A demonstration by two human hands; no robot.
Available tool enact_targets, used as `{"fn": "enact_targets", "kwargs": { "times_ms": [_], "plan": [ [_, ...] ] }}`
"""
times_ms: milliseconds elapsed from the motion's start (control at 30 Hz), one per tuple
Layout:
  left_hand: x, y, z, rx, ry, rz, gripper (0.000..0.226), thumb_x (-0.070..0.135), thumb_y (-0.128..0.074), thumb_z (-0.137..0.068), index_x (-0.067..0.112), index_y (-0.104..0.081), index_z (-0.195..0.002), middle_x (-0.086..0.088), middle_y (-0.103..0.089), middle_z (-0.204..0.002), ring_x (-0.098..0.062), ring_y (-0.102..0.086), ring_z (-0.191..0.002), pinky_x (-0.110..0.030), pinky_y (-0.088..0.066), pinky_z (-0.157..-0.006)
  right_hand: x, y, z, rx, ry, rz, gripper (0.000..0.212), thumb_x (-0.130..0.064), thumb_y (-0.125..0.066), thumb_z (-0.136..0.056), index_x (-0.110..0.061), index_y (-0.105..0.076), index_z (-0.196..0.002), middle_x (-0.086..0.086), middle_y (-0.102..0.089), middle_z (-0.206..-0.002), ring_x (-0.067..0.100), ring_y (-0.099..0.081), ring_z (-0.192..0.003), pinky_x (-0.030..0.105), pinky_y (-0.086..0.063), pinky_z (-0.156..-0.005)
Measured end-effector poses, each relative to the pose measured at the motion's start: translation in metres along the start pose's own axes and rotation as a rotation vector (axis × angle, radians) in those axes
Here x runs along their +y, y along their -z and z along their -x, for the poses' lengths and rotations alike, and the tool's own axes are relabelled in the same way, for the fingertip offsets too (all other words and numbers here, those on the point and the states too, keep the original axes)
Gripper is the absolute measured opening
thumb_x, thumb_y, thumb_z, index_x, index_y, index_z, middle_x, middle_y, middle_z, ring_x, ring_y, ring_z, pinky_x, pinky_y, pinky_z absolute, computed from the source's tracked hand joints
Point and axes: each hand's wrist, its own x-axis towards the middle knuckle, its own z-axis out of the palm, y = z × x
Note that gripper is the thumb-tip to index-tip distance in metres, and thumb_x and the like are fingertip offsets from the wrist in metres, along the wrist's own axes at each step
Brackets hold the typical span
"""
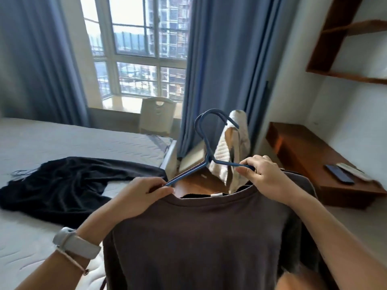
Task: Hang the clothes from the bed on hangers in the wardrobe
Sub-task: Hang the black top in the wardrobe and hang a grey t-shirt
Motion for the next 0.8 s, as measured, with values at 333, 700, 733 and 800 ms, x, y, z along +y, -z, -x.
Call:
{"fn": "enact_targets", "kwargs": {
  "times_ms": [333,700,733,800],
  "plan": [
    [-0.056,0.010,-0.122,0.365,0.171,-0.051,0.038,0.073,-0.033,-0.062,0.047,-0.060,-0.066,0.026,-0.062,-0.062,-0.004,-0.057,-0.061,-0.033,-0.049,-0.065,0.050,-0.047,-0.177,-0.181,0.177,-0.239,0.027,-0.066,-0.054,-0.074,-0.041,-0.061,-0.082,0.003,-0.057,-0.101,0.013,-0.052,-0.101,0.021,-0.037,-0.091],
    [-0.117,0.027,-0.322,0.519,0.347,-0.058,0.023,0.071,-0.042,-0.064,0.058,-0.060,-0.067,0.030,-0.067,-0.083,-0.001,-0.066,-0.074,-0.037,-0.053,-0.078,0.166,-0.095,-0.444,-0.409,0.166,-0.230,0.032,-0.042,-0.058,-0.085,-0.028,-0.056,-0.113,-0.005,-0.065,-0.101,0.012,-0.059,-0.095,0.016,-0.043,-0.076],
    [-0.124,0.030,-0.339,0.538,0.368,-0.047,0.022,0.070,-0.044,-0.064,0.056,-0.061,-0.067,0.027,-0.068,-0.082,-0.001,-0.066,-0.074,-0.037,-0.053,-0.078,0.169,-0.097,-0.469,-0.415,0.193,-0.221,0.024,-0.039,-0.059,-0.085,-0.026,-0.059,-0.105,-0.003,-0.067,-0.095,0.013,-0.060,-0.089,0.015,-0.043,-0.072],
    [-0.138,0.039,-0.371,0.567,0.404,-0.009,0.015,0.060,-0.056,-0.072,0.049,-0.064,-0.065,0.024,-0.069,-0.081,-0.002,-0.066,-0.075,-0.033,-0.053,-0.077,0.174,-0.102,-0.515,-0.408,0.231,-0.231,0.015,-0.035,-0.059,-0.086,-0.022,-0.062,-0.094,-0.004,-0.065,-0.080,0.015,-0.059,-0.078,0.013,-0.041,-0.066]
  ]
}}
